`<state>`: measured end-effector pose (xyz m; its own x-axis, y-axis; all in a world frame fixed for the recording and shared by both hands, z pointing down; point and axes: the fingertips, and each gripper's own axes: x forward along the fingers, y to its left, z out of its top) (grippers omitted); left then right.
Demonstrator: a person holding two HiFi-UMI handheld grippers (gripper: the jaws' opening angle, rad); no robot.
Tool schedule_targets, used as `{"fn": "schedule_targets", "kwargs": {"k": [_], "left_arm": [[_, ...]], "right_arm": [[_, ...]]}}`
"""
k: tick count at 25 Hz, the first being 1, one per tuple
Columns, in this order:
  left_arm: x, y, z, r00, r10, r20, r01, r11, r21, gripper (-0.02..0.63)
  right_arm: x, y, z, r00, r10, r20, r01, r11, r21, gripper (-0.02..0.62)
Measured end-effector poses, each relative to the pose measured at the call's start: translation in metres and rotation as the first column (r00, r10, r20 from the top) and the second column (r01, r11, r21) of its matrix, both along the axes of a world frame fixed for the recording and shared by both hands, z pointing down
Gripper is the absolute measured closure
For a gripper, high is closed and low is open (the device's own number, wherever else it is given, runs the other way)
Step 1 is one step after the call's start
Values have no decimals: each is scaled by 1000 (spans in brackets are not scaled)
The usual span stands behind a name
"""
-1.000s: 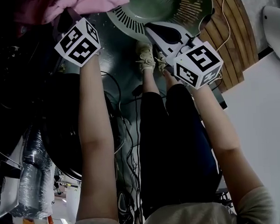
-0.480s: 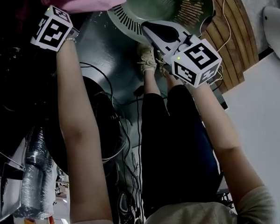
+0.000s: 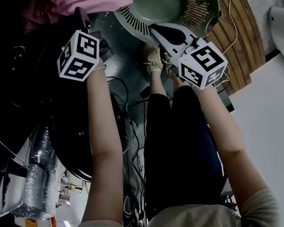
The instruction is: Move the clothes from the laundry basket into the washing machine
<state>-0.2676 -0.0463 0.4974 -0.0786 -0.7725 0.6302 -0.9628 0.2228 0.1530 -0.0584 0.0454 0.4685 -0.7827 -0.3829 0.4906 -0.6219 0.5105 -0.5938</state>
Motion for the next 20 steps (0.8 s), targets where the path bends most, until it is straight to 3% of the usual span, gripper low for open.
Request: {"fn": "schedule_targets", "kwargs": {"k": [3, 6, 9, 10, 11, 12, 15, 20], "left_arm": [[30, 22, 28, 995, 55, -87, -59, 997, -53, 353], [45, 30, 54, 986, 27, -164, -44, 993, -105, 353], [53, 15, 61, 978, 28, -209, -48, 994, -95, 381], [50, 9, 58, 984, 30, -177, -45, 995, -84, 441], [43, 3, 53, 992, 31, -123, -40, 997, -71, 564], [36, -4, 46, 998, 33, -58, -37, 998, -56, 586], [7, -25, 30, 993, 38, 110, -35, 999, -25, 587], [-38, -61, 22, 962, 24, 271, -18, 1000, -24, 586]], "right_arm": [[-2, 4, 0, 1000, -4, 14, 4, 1000, -8, 578], [-2, 5, 2, 1000, -8, 13, 9, 1000, -8, 578], [-2, 5, 3, 1000, -11, -4, 11, 1000, -5, 578], [-2, 6, 3, 1000, -15, -9, 15, 1000, -1, 578], [-2, 5, 3, 1000, -15, -11, 15, 1000, 2, 578], [-1, 5, 3, 1000, -12, -11, 12, 1000, 2, 578], [0, 4, 3, 1000, -3, -7, 3, 1000, 0, 578], [4, -1, 6, 1000, 8, -4, -8, 1000, -1, 578]]}}
